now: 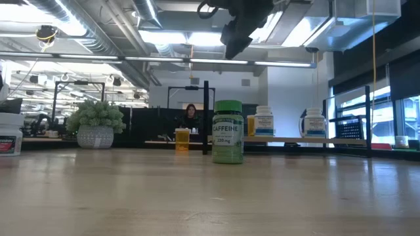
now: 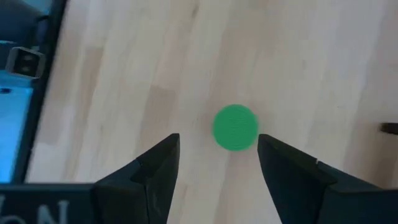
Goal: Pick and place medicine bottles onto shelf by color
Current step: Put the green medicine bottle on the shelf
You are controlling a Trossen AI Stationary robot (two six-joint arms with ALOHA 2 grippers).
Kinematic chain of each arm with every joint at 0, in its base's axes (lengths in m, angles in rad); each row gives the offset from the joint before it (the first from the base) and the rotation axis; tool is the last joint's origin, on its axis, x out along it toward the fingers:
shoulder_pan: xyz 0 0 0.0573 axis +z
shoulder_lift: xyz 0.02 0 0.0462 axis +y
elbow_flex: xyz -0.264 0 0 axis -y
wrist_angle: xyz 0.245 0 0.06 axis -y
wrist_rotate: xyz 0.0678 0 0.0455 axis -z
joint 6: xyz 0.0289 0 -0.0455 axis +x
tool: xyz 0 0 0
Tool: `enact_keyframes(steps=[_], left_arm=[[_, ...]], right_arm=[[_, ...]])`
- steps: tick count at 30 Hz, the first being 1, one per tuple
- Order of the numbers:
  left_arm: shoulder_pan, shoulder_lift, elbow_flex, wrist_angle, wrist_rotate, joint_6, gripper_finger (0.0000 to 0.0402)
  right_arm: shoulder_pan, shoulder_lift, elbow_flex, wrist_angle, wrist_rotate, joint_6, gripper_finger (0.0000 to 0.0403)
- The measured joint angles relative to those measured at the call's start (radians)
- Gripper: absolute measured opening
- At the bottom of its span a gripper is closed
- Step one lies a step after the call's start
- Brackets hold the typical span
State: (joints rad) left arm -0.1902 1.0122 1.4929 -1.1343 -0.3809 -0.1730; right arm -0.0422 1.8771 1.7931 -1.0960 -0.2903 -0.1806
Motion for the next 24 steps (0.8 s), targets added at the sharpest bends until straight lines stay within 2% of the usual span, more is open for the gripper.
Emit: enact_keyframes(steps=[10, 18, 24], left_arm=[[0.0, 0.0, 0.0, 0.0, 0.0, 0.0, 0.0346], [0.0, 0.0, 0.0, 0.0, 0.0, 0.0, 0.0346], [0.0, 0.0, 0.0, 0.0, 0.0, 0.0, 0.0346]], right_arm=[[0.012, -0.001, 0.0, 0.042, 0.011, -0.007, 0.0225], [0.016, -0.001, 0.0, 0.053, 0.063, 0.049, 0.0314], [0.05, -0.001, 0.0, 0.047, 0.195, 0.127, 0.0327]])
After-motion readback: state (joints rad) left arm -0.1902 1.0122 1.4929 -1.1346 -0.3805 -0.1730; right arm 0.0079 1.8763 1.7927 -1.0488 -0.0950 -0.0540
